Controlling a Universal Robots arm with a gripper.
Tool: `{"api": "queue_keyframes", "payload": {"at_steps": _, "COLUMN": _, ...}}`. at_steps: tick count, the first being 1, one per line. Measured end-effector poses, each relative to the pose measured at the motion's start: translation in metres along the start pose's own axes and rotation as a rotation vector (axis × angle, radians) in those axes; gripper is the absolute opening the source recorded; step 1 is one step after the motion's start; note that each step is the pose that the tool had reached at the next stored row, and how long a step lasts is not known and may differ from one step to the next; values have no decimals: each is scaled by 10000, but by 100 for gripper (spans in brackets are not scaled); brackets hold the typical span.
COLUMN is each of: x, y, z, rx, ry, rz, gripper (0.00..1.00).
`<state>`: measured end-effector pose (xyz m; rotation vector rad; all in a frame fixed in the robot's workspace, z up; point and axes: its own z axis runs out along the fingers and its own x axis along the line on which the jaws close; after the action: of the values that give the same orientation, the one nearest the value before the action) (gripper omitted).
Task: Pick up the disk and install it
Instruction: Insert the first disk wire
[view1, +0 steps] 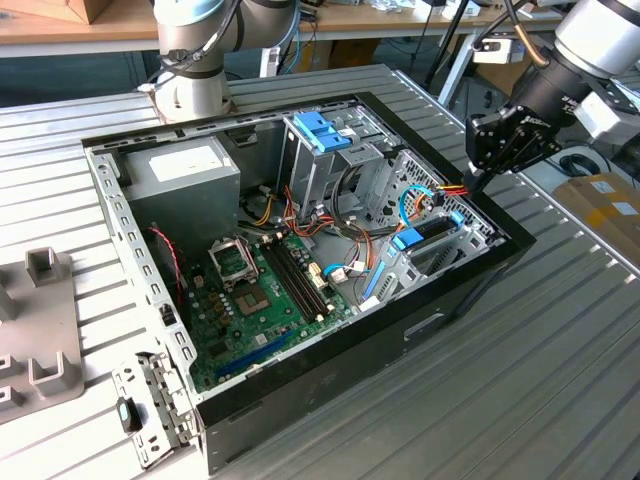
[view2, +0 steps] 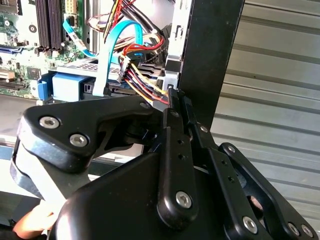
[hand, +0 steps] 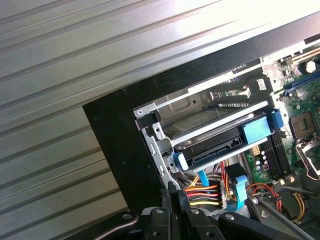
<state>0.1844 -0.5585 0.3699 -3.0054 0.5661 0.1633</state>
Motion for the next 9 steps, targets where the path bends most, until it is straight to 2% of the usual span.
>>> {"api": "queue_keyframes", "payload": {"at_steps": 9, "x": -17, "y": 7, "z": 2, "rx": 0, "ry": 0, "rz": 0, "gripper": 17}}
